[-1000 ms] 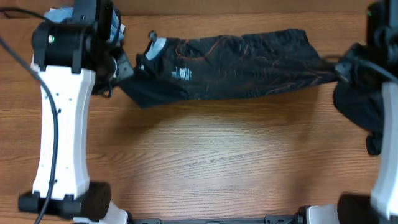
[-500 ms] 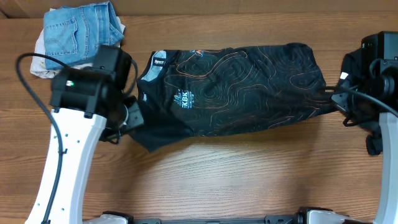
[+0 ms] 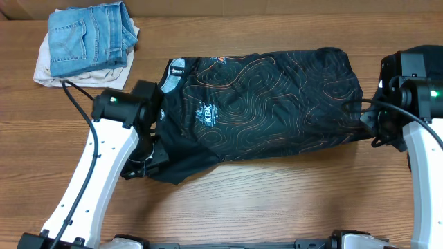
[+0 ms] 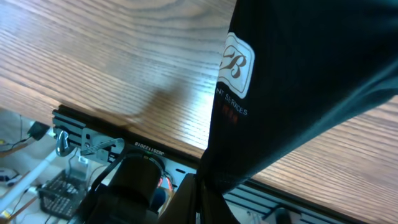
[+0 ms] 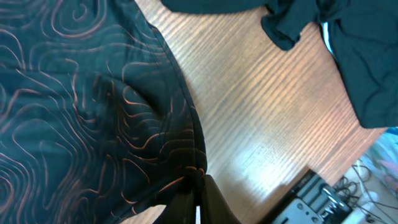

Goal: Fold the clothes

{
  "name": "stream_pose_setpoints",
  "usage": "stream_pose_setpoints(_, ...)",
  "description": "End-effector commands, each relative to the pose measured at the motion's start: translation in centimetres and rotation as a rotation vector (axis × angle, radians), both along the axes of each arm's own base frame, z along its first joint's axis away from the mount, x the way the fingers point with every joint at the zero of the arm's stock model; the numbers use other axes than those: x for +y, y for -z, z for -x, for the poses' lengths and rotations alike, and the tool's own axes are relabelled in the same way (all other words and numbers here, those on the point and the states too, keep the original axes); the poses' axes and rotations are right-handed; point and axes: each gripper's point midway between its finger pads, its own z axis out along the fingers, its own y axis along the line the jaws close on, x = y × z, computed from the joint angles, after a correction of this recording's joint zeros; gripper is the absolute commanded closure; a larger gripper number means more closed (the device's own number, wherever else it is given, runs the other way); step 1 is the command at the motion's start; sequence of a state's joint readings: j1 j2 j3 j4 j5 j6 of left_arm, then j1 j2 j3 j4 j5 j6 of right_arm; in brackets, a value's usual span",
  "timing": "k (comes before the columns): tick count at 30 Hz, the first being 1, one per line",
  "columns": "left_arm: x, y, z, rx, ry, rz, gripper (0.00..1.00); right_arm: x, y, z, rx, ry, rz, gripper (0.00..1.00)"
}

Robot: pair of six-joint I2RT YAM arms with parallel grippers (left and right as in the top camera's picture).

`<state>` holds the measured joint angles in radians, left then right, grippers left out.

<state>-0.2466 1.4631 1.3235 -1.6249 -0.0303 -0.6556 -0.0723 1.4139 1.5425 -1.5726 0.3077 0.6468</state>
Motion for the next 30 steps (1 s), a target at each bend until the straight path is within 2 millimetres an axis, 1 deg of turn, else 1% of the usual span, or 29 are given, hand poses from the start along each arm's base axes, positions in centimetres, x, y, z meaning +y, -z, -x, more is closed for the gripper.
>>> stream_pose_setpoints(1, -0.4, 0.9, 1.1, 0.037, -0.001, 0.002, 0.96, -0.8, -0.3, -0.1, -0.033, 0.05, 0.027, 0.96)
stream_pose_setpoints(3, -0.7, 1.3, 1.5, 0.053, 0.012, 0.002, 0.96, -0.8, -0.3, -0.1, -0.034, 0.058, 0.025, 0.96)
stream_pose_setpoints(5, -0.8, 1.8, 2.2, 0.078, 0.031, -0.006, 0.96, -0.7, 0.0, 0.4, -0.007, 0.058, 0.024, 0.96)
stream_pose_setpoints(9, -0.7, 2.2, 2.7, 0.098, 0.033, -0.015, 0.96, -0.6, 1.6, 1.8, 0.074, 0.058, 0.02, 0.96)
stream_pose_setpoints(11, -0.6, 2.2, 2.7, 0.097, 0.037, -0.023, 0.93, -0.6, 2.2, 2.4, 0.107, 0.057, 0.019, 0.93)
stream_pose_setpoints(12, -0.4, 2.2, 2.7, 0.097, 0.046, -0.032, 0.79, -0.5, 2.5, 2.7, 0.122, 0.057, 0.018, 0.82)
stream_pose_setpoints(13, -0.4, 2.2, 2.7, 0.097, 0.052, -0.033, 0.71, -0.5, 2.6, 2.8, 0.126, 0.057, 0.018, 0.68)
stream_pose_setpoints(14, -0.4, 2.2, 2.7, 0.098, 0.065, -0.03, 0.6, -0.5, 2.7, 2.8, 0.125, 0.056, 0.018, 0.36)
stream_pose_setpoints(15, -0.4, 2.2, 2.6, 0.096, 0.076, -0.026, 0.41, -0.6, 2.6, 2.6, 0.118, 0.056, 0.019, 0.2)
stream_pose_setpoints(17, -0.4, 2.2, 2.5, 0.093, 0.085, -0.023, 0.38, -0.7, 2.6, 2.4, 0.109, 0.057, 0.026, 0.11)
stream_pose_setpoints(18, -0.4, 2.2, 2.5, 0.093, 0.086, -0.023, 0.38, -0.8, 2.5, 2.1, 0.097, 0.054, 0.035, 0.0)
stream_pose_setpoints(21, -0.5, 2.3, 2.1, 0.074, 0.085, -0.018, 0.38, -1.0, 2.1, 1.1, 0.055, 0.046, 0.041, 0.0)
stream_pose_setpoints(25, -1.1, 1.8, 0.3, -0.003, 0.089, 0.003, 0.35, -0.7, 1.6, -1.0, -0.018, -0.019, 0.031, 0.0)
stream_pose_setpoints(26, -1.4, 1.5, -0.7, -0.046, 0.095, 0.016, 0.3, -0.4, 1.5, -2.0, -0.052, -0.046, 0.015, 0.0)
stream_pose_setpoints(27, -1.9, 1.2, -2.2, -0.105, 0.11, 0.035, 0.27, 0.3, 1.4, -3.5, -0.104, -0.093, -0.016, 0.0)
stream_pose_setpoints(28, -2.3, 1.0, -3.4, -0.154, 0.122, 0.048, 0.23, 0.8, 1.2, -4.4, -0.139, -0.131, -0.04, 0.0)
stream_pose_setpoints(30, -3.0, 0.8, -5.6, -0.245, 0.138, 0.077, 0.2, 2.0, 0.8, -6.4, -0.208, -0.212, -0.086, 0.0)
